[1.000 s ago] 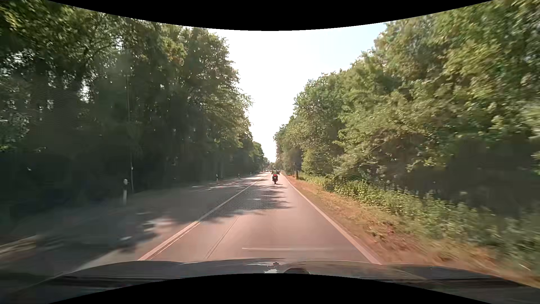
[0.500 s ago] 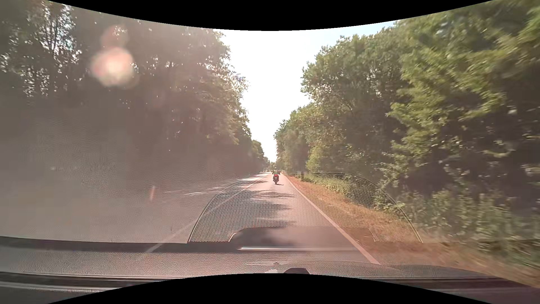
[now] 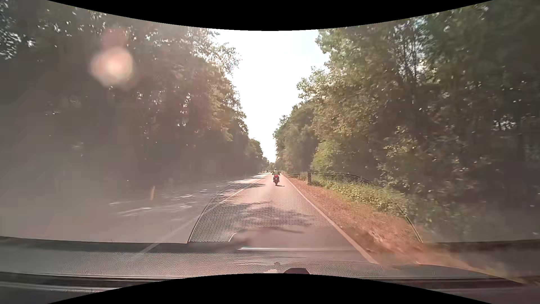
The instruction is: Follow the waypoints while adhering to traffic rules and regulations
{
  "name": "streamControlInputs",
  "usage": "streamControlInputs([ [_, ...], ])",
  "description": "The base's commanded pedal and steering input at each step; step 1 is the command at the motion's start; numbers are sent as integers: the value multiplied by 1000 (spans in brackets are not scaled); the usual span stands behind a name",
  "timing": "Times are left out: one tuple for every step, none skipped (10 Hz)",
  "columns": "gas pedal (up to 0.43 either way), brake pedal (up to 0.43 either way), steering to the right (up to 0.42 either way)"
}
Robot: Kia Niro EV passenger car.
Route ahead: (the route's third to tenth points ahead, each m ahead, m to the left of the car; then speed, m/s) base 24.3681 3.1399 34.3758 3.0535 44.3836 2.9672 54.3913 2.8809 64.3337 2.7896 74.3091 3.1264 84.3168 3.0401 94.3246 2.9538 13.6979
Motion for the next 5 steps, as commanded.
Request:
streamControlInputs([
  [157, 0, 1],
  [157, 0, 1],
  [157, 0, 0],
  [150, 0, 0],
  [150, 0, 0],
])
